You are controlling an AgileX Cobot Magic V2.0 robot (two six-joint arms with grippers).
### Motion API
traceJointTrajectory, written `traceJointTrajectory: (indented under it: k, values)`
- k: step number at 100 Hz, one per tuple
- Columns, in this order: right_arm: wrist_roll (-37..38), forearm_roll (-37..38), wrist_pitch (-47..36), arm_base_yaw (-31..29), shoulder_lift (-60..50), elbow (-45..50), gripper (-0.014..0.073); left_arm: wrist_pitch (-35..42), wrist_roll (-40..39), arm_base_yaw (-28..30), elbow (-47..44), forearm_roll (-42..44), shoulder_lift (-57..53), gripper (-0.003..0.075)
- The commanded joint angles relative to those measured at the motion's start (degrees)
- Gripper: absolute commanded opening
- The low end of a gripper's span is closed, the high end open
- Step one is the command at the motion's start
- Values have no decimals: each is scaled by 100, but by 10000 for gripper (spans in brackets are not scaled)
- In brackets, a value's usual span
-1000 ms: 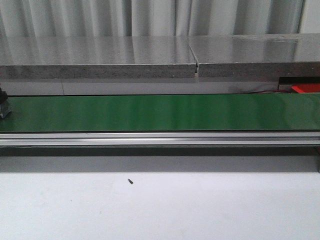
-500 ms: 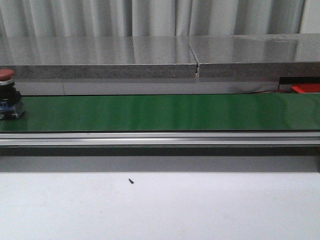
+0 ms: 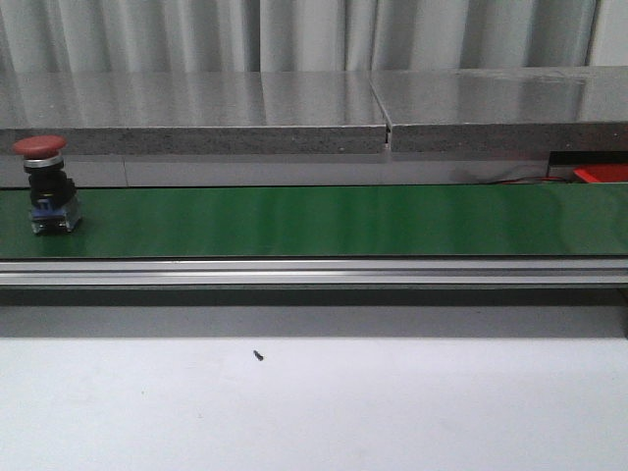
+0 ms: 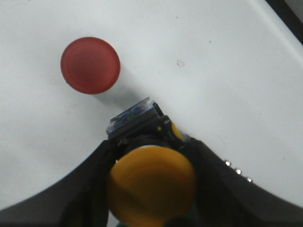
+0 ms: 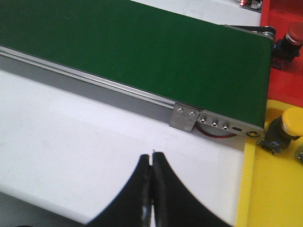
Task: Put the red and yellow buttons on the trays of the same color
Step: 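Grasp a yellow mushroom button with the left gripper and set it on the belt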
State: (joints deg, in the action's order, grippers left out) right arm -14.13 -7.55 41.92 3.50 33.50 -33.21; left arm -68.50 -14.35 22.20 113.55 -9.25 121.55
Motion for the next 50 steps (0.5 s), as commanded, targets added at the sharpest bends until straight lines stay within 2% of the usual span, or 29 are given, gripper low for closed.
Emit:
traceJointTrajectory:
  k: [1, 29, 50]
  values:
    - [-44, -29, -393, -5, -7, -138, -69, -291, 398, -61, 183, -93, -562, 222]
    - [-44, -29, -410, -5, -7, -138, -69, -497, 930, -601, 145, -90, -1020, 221]
    - [-44, -29, -427, -5, -7, -138, -69, -497, 938, -1018, -211, 191, -1303, 221]
